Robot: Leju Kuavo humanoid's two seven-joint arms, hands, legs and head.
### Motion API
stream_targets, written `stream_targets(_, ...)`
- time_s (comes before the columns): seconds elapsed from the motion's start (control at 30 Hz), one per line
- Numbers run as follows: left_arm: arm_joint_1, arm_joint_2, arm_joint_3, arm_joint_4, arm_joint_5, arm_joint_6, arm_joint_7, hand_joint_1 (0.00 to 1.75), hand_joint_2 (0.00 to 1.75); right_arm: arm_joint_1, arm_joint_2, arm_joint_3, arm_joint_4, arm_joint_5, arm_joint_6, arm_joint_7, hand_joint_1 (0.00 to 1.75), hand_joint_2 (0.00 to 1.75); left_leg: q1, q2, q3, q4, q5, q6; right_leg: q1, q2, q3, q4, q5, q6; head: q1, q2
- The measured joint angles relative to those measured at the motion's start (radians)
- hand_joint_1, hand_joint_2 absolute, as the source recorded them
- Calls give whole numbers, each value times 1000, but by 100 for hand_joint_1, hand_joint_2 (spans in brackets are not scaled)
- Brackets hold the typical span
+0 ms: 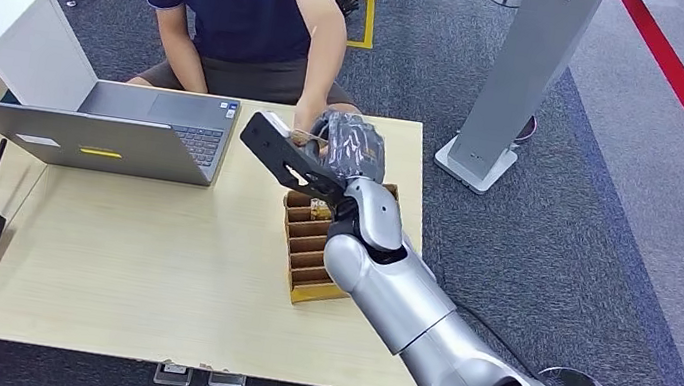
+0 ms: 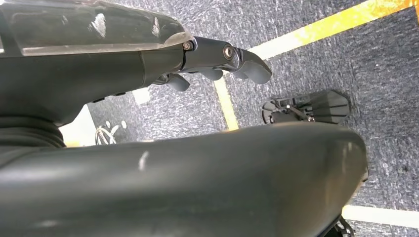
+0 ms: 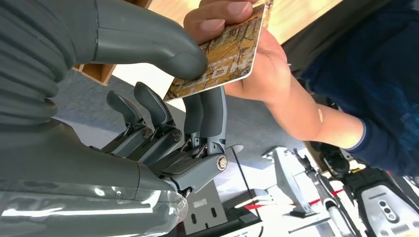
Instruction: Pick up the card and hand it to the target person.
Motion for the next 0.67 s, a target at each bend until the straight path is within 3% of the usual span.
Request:
stream_targets(0.07,0,0,-1,0,0,-1,3,0,0,-11,14,2,45,10,-7,0,157,175,0,0,0,0,0,0,0,0,0,0,0,0,0,0)
stream_targets(0.2,0,0,-5,0,-5,-7,5,0,0,-20,33,8,114,23,-18,0,0,175,0,0,0,0,0,0,0,0,0,0,0,0,0,0)
stream_targets(0.67,0,0,-17,0,-5,-16,4,0,0,-25,50,12,202,37,-39,-18,0,175,0,0,1,0,0,0,0,0,-1,0,0,0,0,0)
